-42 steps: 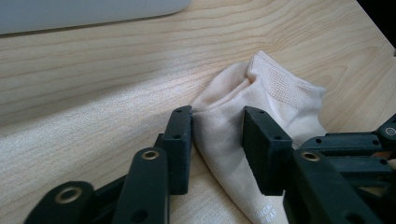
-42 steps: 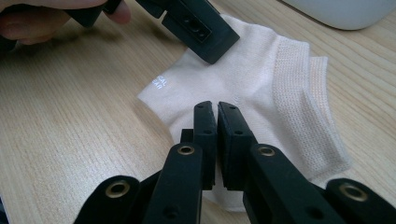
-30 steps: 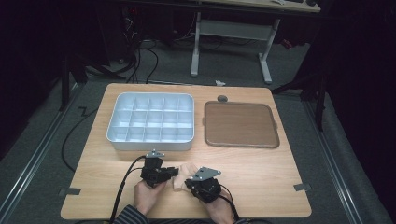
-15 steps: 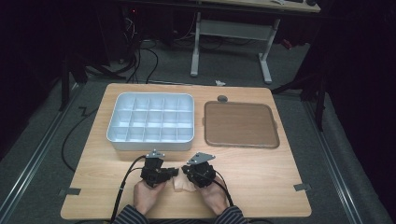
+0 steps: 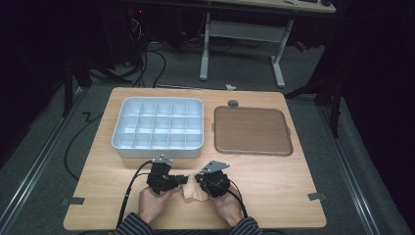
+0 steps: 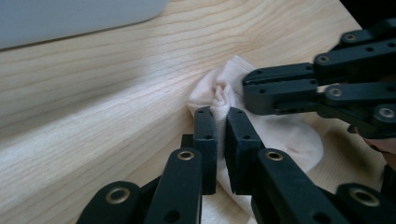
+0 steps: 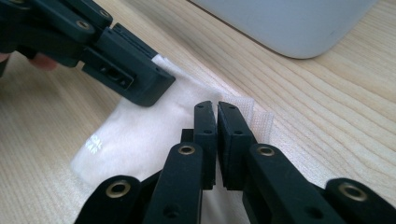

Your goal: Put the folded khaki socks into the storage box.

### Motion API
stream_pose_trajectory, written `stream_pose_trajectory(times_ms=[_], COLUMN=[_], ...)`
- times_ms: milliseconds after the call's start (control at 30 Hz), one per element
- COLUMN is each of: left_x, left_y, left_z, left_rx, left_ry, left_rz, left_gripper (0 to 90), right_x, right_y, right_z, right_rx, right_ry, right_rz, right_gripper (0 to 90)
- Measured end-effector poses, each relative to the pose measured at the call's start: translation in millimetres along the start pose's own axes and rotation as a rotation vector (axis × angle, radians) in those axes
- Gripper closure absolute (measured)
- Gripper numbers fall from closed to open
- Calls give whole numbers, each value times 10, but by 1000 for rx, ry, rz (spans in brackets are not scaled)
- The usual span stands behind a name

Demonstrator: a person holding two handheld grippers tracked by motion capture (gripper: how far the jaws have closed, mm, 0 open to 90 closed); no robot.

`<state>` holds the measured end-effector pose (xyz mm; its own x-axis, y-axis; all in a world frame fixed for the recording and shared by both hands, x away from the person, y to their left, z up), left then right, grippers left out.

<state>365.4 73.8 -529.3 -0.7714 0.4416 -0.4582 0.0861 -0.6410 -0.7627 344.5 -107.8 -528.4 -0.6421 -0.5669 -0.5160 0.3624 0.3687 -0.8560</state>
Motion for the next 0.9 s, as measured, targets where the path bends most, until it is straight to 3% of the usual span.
stream_pose_trajectory(times_ms=[533, 900], left_x=[21, 38], left_y=[-88, -156], left_z=[14, -25], left_rx=[61, 66], left_ry=[-35, -46], left_rz=[36, 27], left_gripper=[844, 844], right_x=[6, 13], right_y=[1, -18], right_z=[-58, -62], right_rx=[9, 1], right_ry=[-30, -31], right_rz=[-29, -34], right_gripper=[872, 873])
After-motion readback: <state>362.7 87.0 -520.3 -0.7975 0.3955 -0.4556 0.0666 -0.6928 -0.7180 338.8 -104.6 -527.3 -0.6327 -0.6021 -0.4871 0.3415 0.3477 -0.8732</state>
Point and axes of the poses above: each handheld gripper's, and its own axes: y roughly forward along the jaws, x roughly out of its underside, z roughly to its right, the point moved 2 cm from there along y, roughly forward along the jaws, and after that the axes turned 14 degrees about -z, right-handed, at the moved point
